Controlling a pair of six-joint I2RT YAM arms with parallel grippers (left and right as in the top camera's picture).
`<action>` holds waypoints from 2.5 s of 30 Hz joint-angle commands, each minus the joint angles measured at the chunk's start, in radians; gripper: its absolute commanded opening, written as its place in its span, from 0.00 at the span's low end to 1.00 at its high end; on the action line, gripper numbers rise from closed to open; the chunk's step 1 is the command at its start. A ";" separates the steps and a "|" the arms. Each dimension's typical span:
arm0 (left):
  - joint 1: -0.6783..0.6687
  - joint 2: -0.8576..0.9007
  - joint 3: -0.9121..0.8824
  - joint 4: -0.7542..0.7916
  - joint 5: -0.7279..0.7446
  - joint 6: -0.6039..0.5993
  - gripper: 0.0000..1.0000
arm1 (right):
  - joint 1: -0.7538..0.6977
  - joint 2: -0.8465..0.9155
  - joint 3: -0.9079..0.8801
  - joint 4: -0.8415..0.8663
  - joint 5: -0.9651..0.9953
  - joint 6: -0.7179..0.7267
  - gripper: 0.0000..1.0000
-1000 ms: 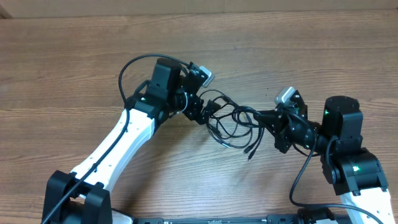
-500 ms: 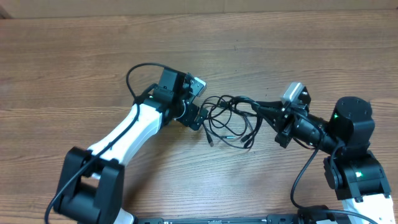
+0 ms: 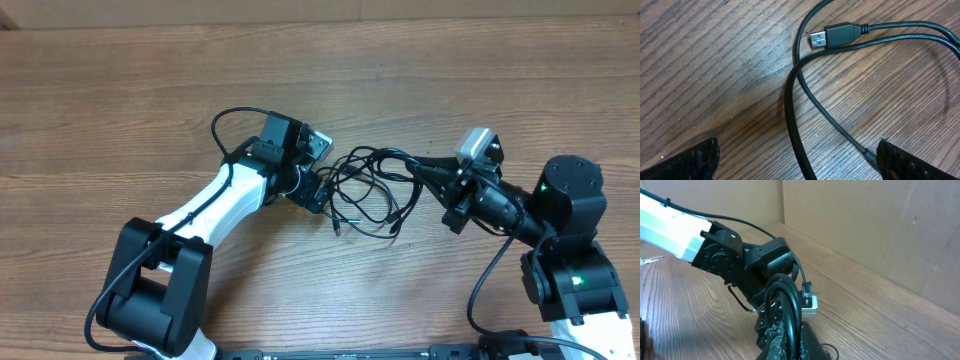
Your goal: Untangle cables
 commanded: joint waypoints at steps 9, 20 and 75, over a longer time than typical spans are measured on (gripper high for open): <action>0.037 -0.139 0.077 -0.004 0.015 -0.011 1.00 | 0.006 -0.016 0.007 0.007 0.080 0.010 0.04; 0.105 -0.417 0.083 0.006 0.040 -0.010 1.00 | 0.006 -0.016 0.007 0.008 0.079 0.010 0.04; 0.103 -0.483 0.082 0.014 0.890 0.473 0.76 | 0.006 0.024 0.006 0.100 -0.281 0.010 0.04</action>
